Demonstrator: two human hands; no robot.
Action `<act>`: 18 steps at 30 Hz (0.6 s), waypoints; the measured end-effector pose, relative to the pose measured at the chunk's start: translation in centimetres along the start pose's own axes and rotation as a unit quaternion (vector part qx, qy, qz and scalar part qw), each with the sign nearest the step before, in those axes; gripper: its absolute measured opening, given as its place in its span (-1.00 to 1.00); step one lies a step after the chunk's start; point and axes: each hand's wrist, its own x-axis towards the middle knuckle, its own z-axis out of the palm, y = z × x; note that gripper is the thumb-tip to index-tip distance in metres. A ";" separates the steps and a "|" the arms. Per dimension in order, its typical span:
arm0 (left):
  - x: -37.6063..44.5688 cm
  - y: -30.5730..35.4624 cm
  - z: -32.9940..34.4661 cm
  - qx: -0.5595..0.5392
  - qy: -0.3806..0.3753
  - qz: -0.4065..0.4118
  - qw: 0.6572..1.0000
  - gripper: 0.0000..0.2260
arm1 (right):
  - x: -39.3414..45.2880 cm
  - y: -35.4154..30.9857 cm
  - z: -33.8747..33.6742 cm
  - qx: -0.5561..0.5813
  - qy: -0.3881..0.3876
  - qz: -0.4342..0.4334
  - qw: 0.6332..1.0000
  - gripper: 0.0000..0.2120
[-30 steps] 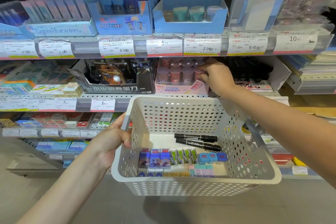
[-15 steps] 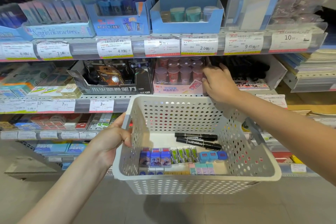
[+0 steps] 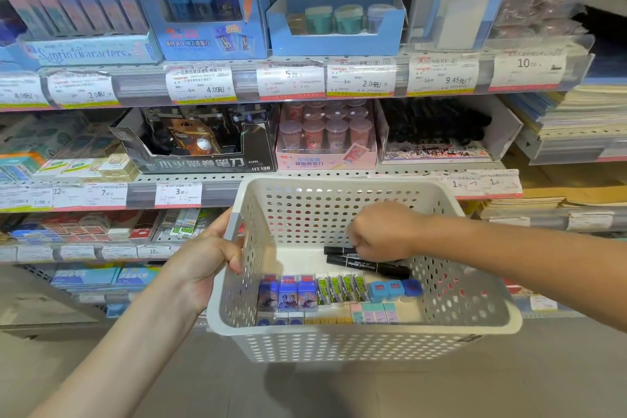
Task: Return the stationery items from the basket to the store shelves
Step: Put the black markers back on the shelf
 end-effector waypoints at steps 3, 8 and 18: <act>0.5 -0.4 -0.2 -0.012 -0.017 -0.004 1.000 -0.27 | 1.3 0.1 1.9 -0.093 -0.107 0.053 0.988 -0.80; 0.9 -0.8 -0.4 -0.028 -0.030 -0.002 0.999 -0.23 | 2.4 0.7 3.8 -0.160 -0.157 0.086 0.971 -0.85; 0.7 -0.2 0.1 -0.019 -0.034 -0.003 0.999 -0.23 | 2.5 1.1 5.7 -0.164 -0.156 0.106 0.968 -0.76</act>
